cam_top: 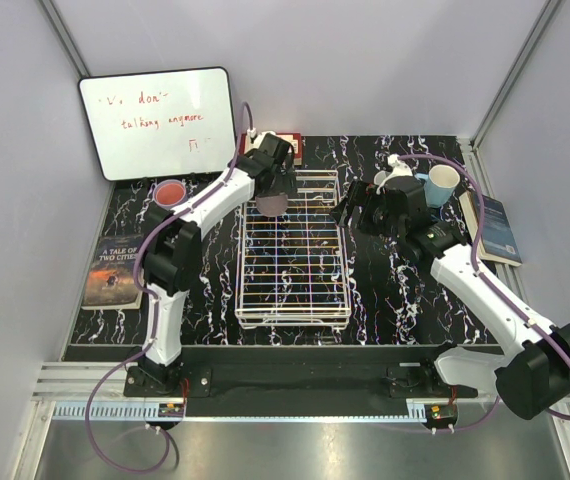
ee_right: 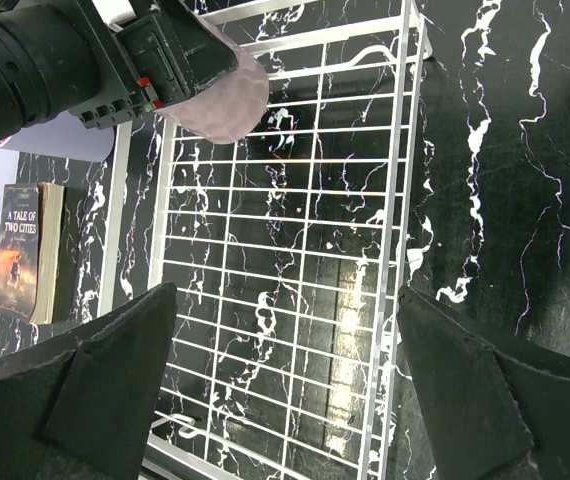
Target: Unload the cups from the dish rack
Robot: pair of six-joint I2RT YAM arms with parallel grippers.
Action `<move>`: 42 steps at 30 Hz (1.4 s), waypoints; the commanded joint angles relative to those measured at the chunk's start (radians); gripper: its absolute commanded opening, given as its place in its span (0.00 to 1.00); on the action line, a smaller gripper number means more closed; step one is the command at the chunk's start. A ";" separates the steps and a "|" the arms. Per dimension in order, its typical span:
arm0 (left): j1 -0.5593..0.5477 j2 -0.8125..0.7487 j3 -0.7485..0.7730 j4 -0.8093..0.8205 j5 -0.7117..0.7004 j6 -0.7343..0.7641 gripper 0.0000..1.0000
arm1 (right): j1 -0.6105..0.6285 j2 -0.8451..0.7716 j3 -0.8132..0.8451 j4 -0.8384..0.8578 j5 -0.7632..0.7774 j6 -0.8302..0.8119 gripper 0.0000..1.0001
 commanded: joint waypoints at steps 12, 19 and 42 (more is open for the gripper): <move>0.012 0.057 0.031 0.025 0.057 0.040 0.46 | 0.008 -0.015 -0.007 0.043 -0.001 0.005 0.98; 0.010 0.011 -0.009 0.026 0.048 0.051 0.00 | 0.008 -0.010 -0.010 0.043 0.000 0.014 0.98; -0.014 -0.464 -0.332 0.432 0.594 -0.006 0.00 | 0.008 -0.128 -0.024 0.021 0.048 0.063 0.98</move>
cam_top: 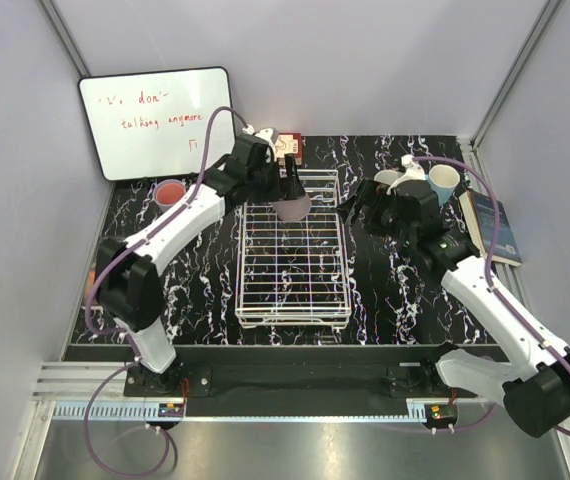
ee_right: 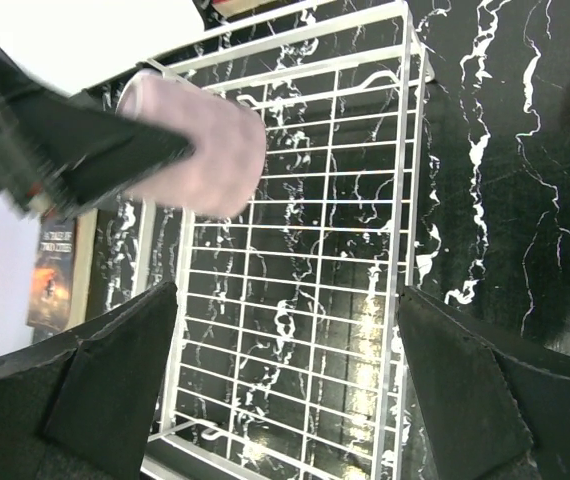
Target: Unload the cups from the dish rack
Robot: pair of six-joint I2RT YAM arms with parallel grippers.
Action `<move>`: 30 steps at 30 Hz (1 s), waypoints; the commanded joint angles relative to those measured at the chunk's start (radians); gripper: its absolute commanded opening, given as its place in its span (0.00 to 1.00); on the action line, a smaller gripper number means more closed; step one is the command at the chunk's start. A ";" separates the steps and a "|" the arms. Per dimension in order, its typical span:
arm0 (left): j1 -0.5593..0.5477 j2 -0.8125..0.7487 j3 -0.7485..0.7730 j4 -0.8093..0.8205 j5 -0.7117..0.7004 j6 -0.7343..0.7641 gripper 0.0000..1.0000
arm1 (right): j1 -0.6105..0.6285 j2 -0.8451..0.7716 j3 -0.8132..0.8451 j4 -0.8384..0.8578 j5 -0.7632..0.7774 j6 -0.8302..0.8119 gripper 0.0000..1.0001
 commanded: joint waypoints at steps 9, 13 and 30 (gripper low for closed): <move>-0.003 -0.247 -0.484 0.920 0.485 -0.378 0.00 | 0.008 -0.201 -0.120 0.136 -0.088 0.064 0.97; -0.005 -0.256 -0.667 1.326 0.505 -0.570 0.00 | 0.008 -0.281 -0.193 0.193 -0.146 0.094 0.96; -0.034 -0.284 -0.947 1.935 0.553 -0.810 0.00 | 0.008 -0.357 -0.352 0.453 -0.354 0.323 0.71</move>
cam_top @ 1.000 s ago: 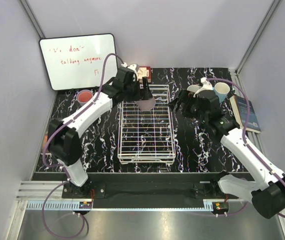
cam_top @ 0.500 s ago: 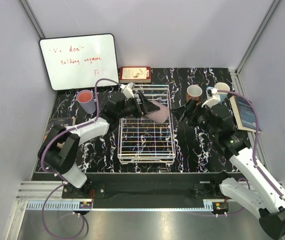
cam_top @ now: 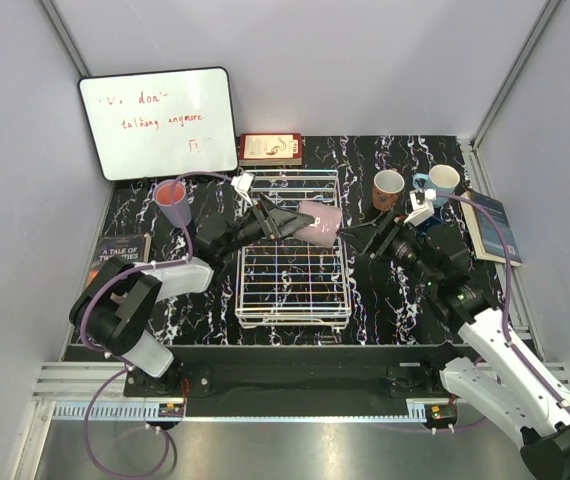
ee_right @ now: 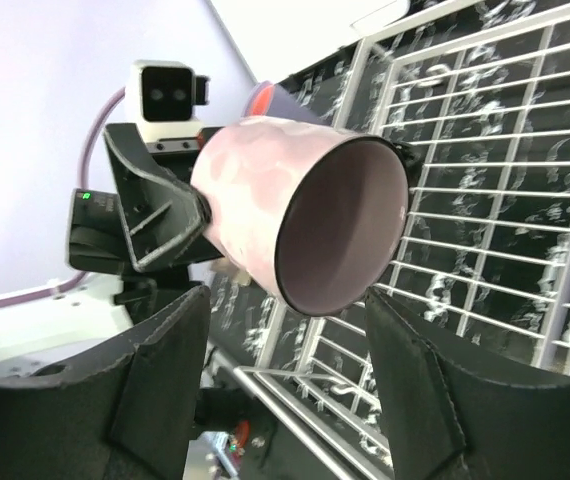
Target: Unload the cups from the dish rack
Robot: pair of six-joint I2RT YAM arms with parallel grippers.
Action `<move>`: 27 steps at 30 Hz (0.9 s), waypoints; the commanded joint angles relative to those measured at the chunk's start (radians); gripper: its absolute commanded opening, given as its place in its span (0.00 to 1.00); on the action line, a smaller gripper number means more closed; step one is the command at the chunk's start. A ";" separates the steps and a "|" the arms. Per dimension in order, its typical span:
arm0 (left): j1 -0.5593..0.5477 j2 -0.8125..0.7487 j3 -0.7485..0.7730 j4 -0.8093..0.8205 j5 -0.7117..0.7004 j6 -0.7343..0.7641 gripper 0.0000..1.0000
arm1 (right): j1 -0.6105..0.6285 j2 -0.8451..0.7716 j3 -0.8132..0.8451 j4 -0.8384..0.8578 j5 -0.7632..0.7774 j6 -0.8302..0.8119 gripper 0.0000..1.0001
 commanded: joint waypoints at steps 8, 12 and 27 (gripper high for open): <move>-0.046 -0.053 -0.051 0.344 0.102 -0.071 0.00 | 0.007 0.037 -0.008 0.257 -0.139 0.105 0.72; -0.053 -0.045 -0.063 0.369 0.118 -0.082 0.00 | 0.007 0.081 0.001 0.295 -0.198 0.131 0.72; -0.078 0.004 -0.001 0.404 0.245 -0.119 0.00 | 0.007 0.182 -0.060 0.452 -0.250 0.212 0.55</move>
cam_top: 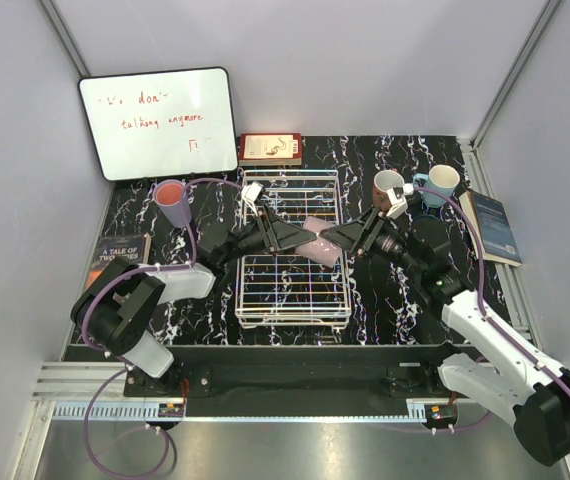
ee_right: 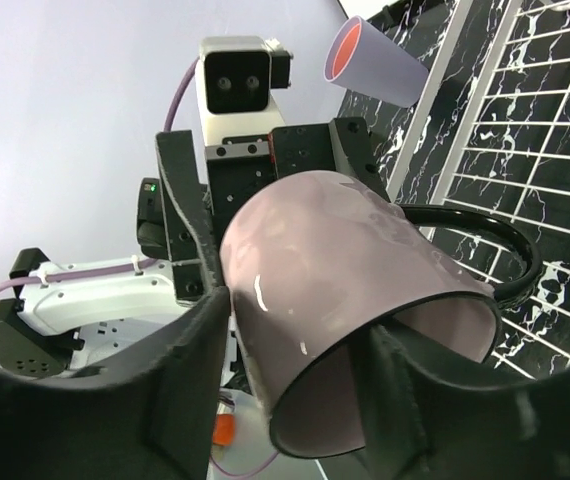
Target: Unload the cups from the dish rack
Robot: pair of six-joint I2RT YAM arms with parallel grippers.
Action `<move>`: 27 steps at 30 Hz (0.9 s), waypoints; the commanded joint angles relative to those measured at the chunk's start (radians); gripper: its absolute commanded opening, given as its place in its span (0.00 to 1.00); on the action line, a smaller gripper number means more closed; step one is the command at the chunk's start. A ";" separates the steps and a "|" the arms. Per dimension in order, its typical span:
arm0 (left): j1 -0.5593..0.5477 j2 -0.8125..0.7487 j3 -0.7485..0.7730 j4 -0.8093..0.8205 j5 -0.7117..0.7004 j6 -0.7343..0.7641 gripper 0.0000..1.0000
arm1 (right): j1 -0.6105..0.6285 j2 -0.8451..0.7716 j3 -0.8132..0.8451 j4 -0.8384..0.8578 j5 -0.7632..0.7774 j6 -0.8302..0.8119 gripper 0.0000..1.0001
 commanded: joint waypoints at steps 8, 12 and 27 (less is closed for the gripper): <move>-0.044 0.046 0.070 0.331 0.161 -0.036 0.00 | 0.007 0.067 -0.010 0.219 -0.067 0.064 0.33; -0.044 0.058 0.081 0.329 0.174 -0.037 0.00 | 0.007 0.090 -0.025 0.297 -0.118 0.099 0.23; -0.019 0.103 0.159 0.289 0.212 -0.082 0.99 | 0.007 -0.091 0.010 0.067 -0.084 -0.044 0.00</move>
